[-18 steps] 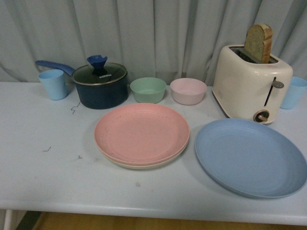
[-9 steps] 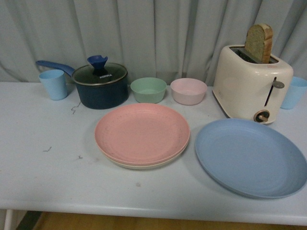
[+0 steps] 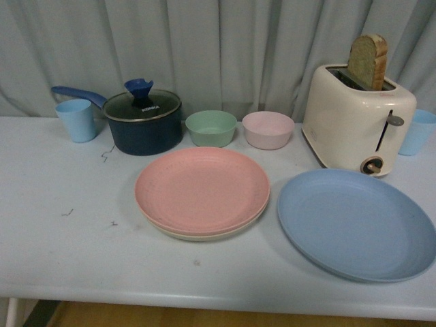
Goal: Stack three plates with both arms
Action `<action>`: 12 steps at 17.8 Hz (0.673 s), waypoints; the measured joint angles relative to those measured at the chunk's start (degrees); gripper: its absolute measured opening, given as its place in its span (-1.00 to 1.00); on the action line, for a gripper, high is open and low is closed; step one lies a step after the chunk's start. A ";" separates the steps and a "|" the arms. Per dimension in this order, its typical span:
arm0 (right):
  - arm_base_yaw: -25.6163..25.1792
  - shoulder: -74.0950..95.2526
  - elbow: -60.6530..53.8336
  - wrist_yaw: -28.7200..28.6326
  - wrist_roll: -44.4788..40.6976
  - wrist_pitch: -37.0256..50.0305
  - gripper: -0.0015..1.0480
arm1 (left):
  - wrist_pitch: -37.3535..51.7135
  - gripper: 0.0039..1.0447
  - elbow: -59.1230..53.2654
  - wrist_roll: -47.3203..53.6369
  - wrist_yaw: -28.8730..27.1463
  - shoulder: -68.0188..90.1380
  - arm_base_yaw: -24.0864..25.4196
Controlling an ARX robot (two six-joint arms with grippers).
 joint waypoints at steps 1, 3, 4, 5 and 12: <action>-1.55 6.12 1.64 0.44 0.11 5.40 0.87 | 0.00 0.87 0.00 0.00 -0.02 0.00 0.00; -2.14 21.51 6.99 5.31 0.02 16.13 0.87 | -0.02 0.88 0.00 -0.02 0.00 0.00 0.00; -1.16 31.74 12.52 10.69 -0.15 19.61 0.87 | 0.02 0.88 0.00 0.00 0.00 0.00 0.00; -0.11 38.45 16.90 14.99 -0.85 19.02 0.87 | -0.02 0.88 0.00 -0.02 0.00 0.00 0.00; 11.72 82.36 48.15 37.64 -4.33 -5.75 0.87 | 0.00 0.88 0.00 0.00 0.00 0.00 0.00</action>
